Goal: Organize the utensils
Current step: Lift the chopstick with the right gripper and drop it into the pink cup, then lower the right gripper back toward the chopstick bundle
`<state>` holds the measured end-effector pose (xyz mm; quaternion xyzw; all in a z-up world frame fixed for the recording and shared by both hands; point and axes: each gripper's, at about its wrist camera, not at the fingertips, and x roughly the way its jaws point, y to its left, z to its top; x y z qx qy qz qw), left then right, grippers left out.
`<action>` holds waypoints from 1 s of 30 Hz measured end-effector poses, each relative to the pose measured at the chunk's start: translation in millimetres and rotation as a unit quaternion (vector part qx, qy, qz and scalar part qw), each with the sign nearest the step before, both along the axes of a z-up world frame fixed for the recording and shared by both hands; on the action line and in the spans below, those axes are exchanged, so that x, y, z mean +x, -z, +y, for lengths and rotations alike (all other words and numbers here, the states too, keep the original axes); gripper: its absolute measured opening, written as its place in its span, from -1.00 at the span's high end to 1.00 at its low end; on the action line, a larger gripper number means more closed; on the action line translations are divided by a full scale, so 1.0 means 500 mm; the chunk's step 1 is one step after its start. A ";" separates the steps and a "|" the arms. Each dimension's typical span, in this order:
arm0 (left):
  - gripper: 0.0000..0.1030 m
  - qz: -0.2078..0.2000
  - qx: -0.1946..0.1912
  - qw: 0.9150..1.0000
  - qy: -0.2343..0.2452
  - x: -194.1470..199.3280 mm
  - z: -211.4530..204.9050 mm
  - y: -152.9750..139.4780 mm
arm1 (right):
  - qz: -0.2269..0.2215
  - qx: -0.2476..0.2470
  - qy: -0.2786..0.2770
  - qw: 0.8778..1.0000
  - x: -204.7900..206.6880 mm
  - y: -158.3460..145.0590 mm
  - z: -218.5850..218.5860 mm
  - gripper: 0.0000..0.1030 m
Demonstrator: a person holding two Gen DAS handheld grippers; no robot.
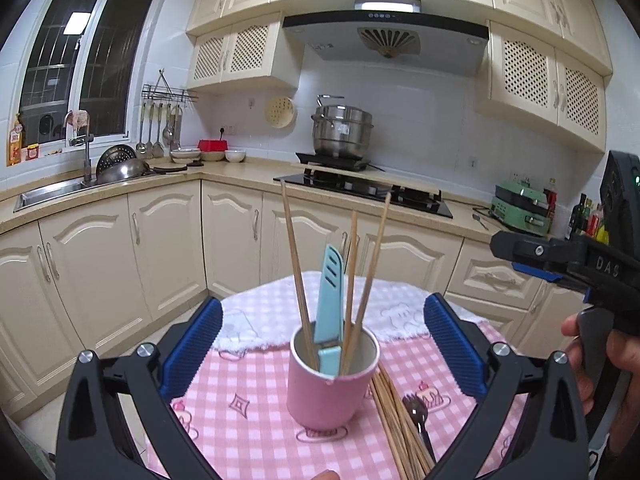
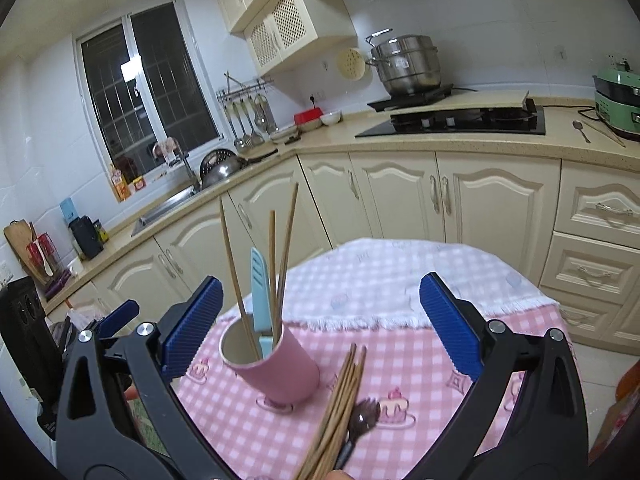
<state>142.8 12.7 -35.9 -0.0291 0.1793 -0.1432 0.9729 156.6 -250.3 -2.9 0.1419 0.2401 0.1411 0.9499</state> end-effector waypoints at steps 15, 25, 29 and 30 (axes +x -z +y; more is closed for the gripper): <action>-0.91 0.070 0.036 0.997 0.027 -0.028 -0.035 0.073 | 0.074 -0.009 -0.004 0.997 -0.037 0.070 -0.030 -0.88; -0.91 0.116 0.083 0.989 0.037 -0.030 -0.080 0.129 | 0.128 -0.024 -0.006 0.991 -0.054 0.136 -0.041 -0.88; -0.91 0.147 0.113 0.981 0.050 -0.027 -0.111 0.161 | 0.151 -0.028 -0.004 0.988 -0.062 0.169 -0.050 -0.88; -0.91 0.154 0.117 0.980 0.055 -0.025 -0.118 0.169 | 0.157 -0.029 -0.004 0.987 -0.064 0.178 -0.053 -0.88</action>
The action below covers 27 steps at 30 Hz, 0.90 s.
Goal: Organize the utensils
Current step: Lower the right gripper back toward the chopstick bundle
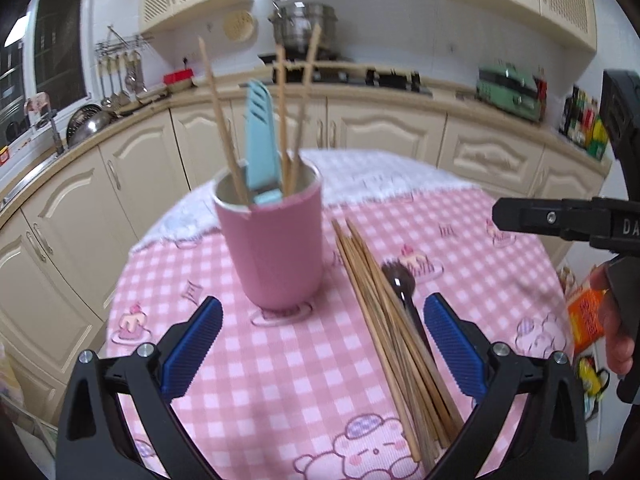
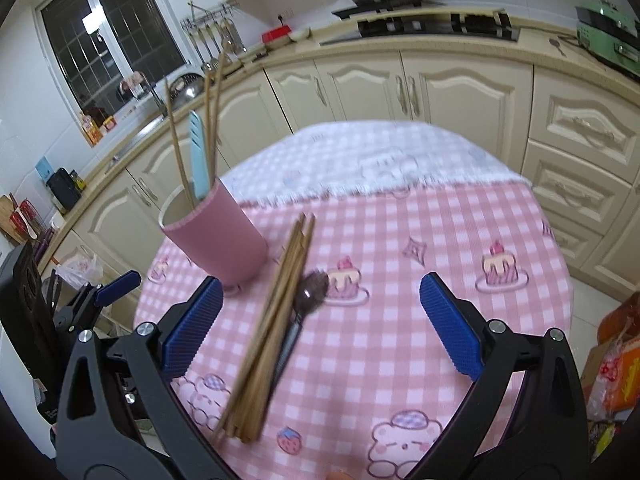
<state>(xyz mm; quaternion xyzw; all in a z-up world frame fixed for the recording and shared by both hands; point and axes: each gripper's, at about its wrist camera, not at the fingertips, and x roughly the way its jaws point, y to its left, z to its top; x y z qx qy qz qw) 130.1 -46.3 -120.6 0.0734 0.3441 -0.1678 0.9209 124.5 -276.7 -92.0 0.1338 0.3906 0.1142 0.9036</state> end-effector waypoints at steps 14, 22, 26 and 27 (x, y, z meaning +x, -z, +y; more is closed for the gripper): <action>-0.69 0.077 0.032 0.996 0.044 0.008 -0.054 0.087 | 0.036 -0.005 -0.002 0.999 -0.007 0.062 -0.016 -0.88; 0.29 0.122 0.006 0.990 0.076 0.023 -0.059 0.117 | 0.049 -0.011 -0.007 0.999 -0.003 0.080 -0.009 -0.88; 0.70 0.134 -0.019 0.987 0.082 0.028 -0.049 0.118 | 0.060 -0.025 -0.019 0.998 0.001 0.093 0.008 -0.88; 0.74 0.134 -0.021 0.987 0.081 0.029 -0.045 0.119 | 0.065 -0.031 -0.025 0.997 0.003 0.097 0.016 -0.88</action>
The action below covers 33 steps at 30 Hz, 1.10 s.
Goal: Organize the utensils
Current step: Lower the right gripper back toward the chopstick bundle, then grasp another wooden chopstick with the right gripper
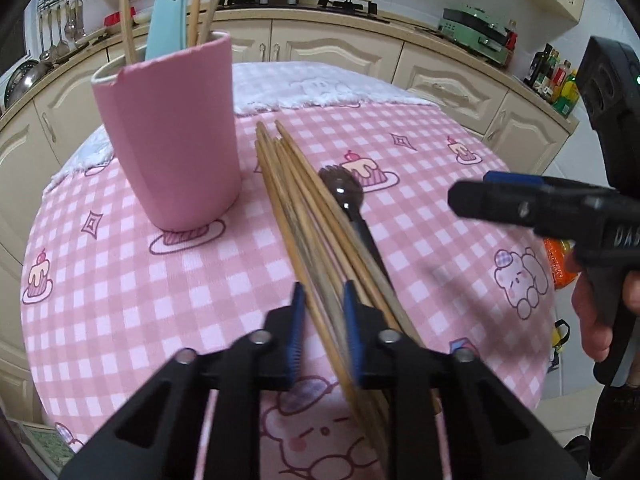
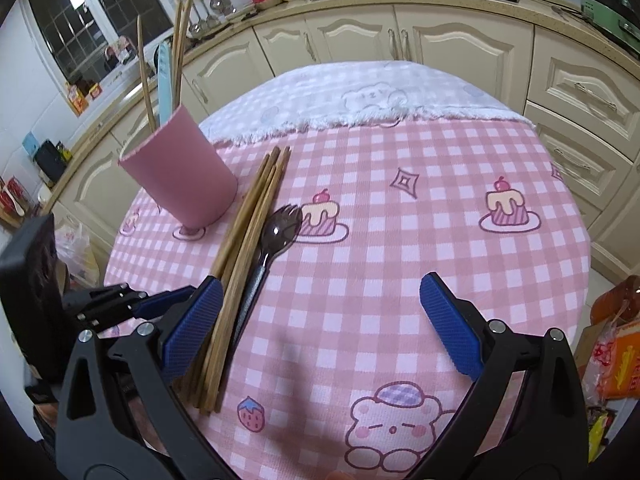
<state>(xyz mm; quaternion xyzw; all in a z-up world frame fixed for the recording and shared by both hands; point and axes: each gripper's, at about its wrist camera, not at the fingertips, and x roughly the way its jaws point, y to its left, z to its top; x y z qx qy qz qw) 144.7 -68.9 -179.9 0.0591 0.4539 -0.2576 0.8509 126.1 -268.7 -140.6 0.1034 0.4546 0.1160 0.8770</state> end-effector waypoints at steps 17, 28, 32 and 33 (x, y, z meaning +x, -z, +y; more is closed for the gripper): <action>0.81 -0.010 0.006 0.999 -0.039 0.022 0.050 -0.001 | 0.039 -0.061 -0.077 0.994 0.038 0.036 0.126 0.22; 0.81 -0.004 0.017 0.999 -0.040 0.061 0.052 0.009 | 0.047 -0.061 -0.075 0.994 0.037 0.026 0.105 0.55; 0.81 -0.007 0.036 0.999 -0.030 0.076 0.039 0.009 | 0.048 -0.064 -0.071 0.994 0.051 0.024 0.102 0.55; 0.81 -0.008 0.039 0.999 -0.028 0.078 0.036 0.010 | 0.049 -0.065 -0.071 0.994 0.056 0.022 0.103 0.55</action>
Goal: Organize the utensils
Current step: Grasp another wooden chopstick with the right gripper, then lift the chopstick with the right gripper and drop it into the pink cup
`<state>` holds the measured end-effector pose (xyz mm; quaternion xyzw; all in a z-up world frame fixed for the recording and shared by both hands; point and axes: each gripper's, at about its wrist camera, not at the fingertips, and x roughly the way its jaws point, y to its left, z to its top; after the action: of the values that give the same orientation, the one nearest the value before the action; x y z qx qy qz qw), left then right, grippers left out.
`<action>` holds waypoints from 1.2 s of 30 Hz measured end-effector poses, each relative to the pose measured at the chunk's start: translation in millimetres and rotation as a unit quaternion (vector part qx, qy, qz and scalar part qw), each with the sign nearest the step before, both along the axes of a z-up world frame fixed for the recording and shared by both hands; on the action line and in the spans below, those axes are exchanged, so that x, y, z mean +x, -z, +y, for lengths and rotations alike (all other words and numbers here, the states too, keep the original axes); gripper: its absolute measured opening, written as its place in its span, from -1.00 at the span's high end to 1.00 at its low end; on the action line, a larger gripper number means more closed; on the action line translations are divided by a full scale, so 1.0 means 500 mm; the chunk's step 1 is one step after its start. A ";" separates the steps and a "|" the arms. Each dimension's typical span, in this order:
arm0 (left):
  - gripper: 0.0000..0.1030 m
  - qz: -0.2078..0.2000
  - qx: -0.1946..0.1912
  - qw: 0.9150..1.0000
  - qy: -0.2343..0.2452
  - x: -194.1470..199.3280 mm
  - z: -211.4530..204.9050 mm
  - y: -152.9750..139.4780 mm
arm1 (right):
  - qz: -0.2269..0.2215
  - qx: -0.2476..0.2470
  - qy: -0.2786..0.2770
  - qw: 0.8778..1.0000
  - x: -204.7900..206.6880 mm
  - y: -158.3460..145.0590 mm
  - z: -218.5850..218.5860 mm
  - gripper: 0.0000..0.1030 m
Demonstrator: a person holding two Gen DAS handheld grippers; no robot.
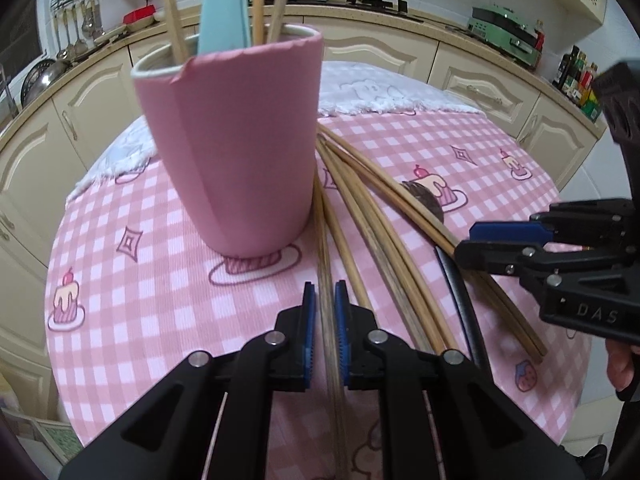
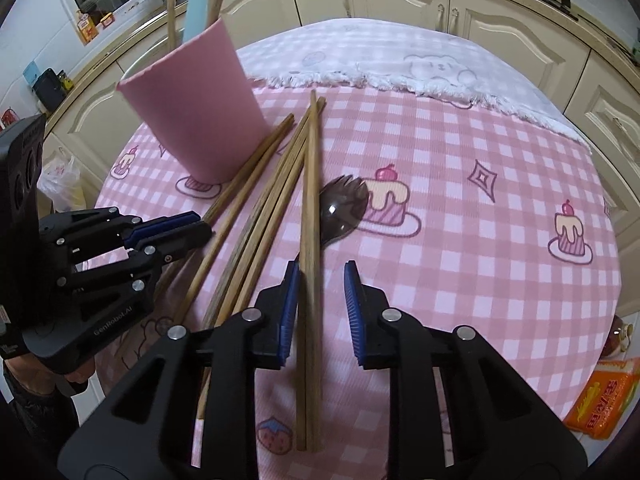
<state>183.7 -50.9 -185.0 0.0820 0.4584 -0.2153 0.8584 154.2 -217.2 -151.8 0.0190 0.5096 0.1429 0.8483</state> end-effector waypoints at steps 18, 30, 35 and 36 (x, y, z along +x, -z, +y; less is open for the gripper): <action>0.86 0.003 0.017 0.999 0.027 0.007 -0.015 0.002 | 0.030 0.046 -0.026 0.998 0.035 0.006 -0.023 0.86; 0.88 -0.001 0.040 0.998 0.043 0.014 -0.029 0.003 | 0.036 -0.003 -0.031 0.999 0.059 0.013 -0.003 0.86; 0.89 0.001 0.009 0.999 0.036 0.000 -0.005 0.000 | 0.027 0.040 -0.015 0.999 0.035 0.011 -0.038 0.87; 0.89 0.001 0.006 0.999 0.036 -0.004 -0.002 0.000 | 0.028 0.052 -0.014 0.998 0.031 0.012 -0.047 0.87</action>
<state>181.5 -51.7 -184.9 0.1038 0.4572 -0.2437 0.8490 169.6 -240.9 -157.6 0.0602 0.5250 0.1806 0.8295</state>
